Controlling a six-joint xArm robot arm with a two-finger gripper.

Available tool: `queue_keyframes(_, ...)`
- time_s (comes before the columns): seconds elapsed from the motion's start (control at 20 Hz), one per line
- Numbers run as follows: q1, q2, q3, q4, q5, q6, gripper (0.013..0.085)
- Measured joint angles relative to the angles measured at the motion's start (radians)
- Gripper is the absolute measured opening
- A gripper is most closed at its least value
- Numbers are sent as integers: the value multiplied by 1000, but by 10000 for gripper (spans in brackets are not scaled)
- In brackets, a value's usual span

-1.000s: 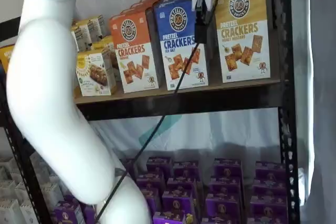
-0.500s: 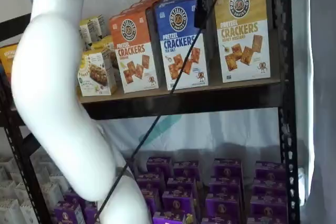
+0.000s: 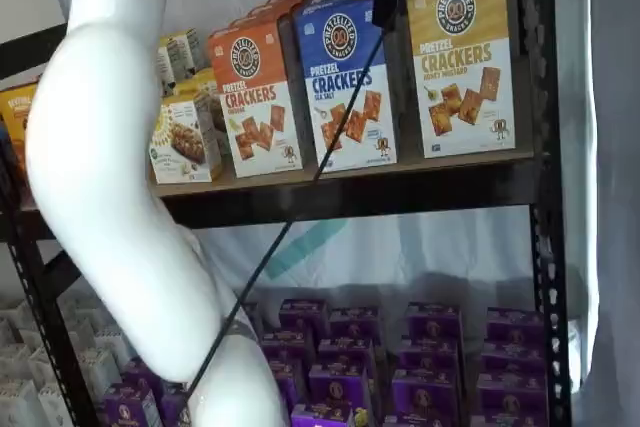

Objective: Retrieve the yellow and white box located on the top shelf, the sixth one from the left

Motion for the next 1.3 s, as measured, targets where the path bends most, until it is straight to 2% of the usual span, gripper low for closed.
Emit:
queue_keyframes(0.2,27,7,7,6,-52,11,850)
queue_keyframes(0.4,48,42,-23,11,-65,32,850)
queue_keyframes(0.75,80,85,-59,-11,-92,42,850)
queue_keyframes(1.3,97,144,-105,-22,-119,43,850)
